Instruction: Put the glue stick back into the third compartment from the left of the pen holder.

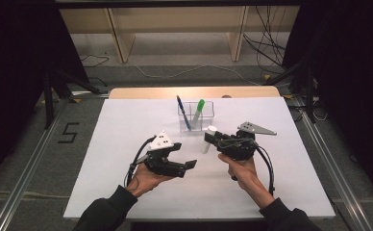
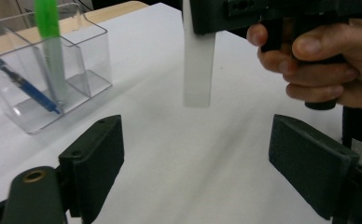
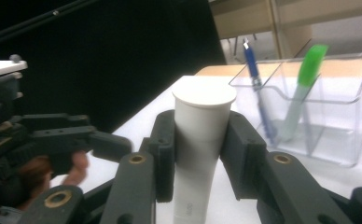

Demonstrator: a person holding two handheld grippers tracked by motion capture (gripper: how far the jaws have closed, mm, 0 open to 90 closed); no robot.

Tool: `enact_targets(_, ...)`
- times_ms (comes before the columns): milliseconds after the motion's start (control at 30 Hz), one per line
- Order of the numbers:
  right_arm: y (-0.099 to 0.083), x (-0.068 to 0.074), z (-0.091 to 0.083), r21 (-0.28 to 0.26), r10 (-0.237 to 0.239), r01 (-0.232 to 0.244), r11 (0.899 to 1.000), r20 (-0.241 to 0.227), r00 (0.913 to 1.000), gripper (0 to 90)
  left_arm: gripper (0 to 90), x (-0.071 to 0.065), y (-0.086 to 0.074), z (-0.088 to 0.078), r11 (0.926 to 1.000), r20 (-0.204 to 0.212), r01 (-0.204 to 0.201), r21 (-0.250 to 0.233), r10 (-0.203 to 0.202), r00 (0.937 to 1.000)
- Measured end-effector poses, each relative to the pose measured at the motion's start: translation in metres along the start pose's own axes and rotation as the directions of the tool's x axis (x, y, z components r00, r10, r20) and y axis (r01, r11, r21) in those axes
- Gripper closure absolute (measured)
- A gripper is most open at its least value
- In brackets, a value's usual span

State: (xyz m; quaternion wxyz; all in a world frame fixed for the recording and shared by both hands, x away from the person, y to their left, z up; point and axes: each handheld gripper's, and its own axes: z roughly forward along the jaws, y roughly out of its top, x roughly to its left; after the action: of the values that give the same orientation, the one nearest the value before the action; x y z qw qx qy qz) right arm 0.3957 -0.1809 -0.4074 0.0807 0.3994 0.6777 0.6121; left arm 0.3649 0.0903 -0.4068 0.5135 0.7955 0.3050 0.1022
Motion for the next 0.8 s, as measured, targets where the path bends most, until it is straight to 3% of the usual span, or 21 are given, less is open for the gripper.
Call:
enact_targets(233, 0.014, -0.007, 0.001, -0.008, -0.058, 0.059, 0.998, 0.051, 0.9970, 67.5, 17.0, 0.012, -0.009, -0.016, 0.9997, -0.048, -0.002, -0.026, 0.000, 0.9989)
enact_targets(433, 0.028, -0.016, 0.006, -0.007, -0.114, 0.116, 0.993, 0.120, 0.9861, 67.5, 16.9, 0.020, -0.015, -0.026, 0.9988, -0.084, 0.018, -0.047, -0.022, 0.9963)
enact_targets(667, 0.044, -0.028, 0.016, -0.013, -0.125, 0.129, 0.992, 0.169, 0.9776, 67.4, 16.7, 0.026, -0.021, -0.035, 0.9963, -0.125, 0.041, -0.076, -0.050, 0.9908)
enact_targets(800, 0.053, -0.035, 0.022, -0.016, -0.121, 0.126, 0.992, 0.190, 0.9744, 67.4, 16.7, 0.027, -0.024, -0.040, 0.9964, -0.137, 0.035, -0.077, -0.046, 0.9895)
